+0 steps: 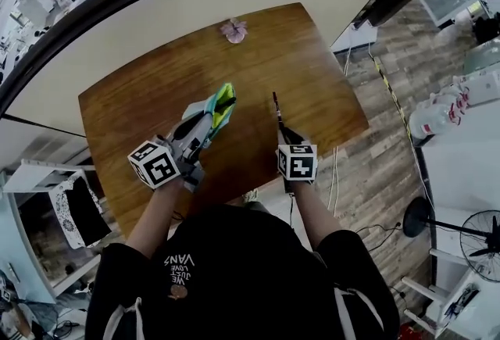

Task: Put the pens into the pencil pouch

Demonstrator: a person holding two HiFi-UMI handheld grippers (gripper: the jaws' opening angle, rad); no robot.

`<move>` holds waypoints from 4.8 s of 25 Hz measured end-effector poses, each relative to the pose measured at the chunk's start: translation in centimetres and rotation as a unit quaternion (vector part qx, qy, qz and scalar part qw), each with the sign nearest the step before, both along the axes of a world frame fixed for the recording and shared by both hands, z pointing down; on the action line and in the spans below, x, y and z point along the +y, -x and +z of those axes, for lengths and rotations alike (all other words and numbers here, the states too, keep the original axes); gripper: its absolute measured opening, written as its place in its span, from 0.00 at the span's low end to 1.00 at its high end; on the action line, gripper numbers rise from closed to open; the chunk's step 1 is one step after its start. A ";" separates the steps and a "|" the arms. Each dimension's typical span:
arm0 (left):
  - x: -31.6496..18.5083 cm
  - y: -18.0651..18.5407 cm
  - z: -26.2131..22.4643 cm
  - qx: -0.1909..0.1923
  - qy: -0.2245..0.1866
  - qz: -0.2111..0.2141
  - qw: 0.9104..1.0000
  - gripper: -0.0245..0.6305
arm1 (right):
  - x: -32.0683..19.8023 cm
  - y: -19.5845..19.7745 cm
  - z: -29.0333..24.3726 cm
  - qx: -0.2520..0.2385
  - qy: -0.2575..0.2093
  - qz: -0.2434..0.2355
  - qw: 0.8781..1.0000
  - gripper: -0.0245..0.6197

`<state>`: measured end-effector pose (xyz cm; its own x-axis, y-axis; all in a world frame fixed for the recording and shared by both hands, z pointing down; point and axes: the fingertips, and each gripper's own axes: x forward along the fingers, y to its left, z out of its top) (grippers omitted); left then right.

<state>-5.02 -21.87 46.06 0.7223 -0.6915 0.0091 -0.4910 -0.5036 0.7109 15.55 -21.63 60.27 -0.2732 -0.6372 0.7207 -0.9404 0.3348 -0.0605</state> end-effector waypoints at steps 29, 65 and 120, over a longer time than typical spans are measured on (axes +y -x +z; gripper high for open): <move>4.3 -2.5 7.4 -0.141 0.007 0.108 0.984 0.12 | 11.4 10.1 -5.5 -0.011 0.000 -0.117 0.993 0.14; 8.1 -3.8 5.0 -0.122 -0.053 0.157 0.979 0.12 | 6.0 16.7 -6.6 0.101 -0.010 -0.334 0.937 0.15; 0.7 -6.0 14.7 -0.235 0.111 -0.048 0.964 0.33 | 6.8 -2.3 -3.2 -0.074 0.003 -0.074 0.995 0.17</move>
<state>0.99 -21.14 60.72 0.5348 -0.6982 0.4760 -0.8223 -0.3003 0.4834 17.84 -14.79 57.05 -0.4669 -0.5785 0.6688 -0.8616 0.4680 -0.1967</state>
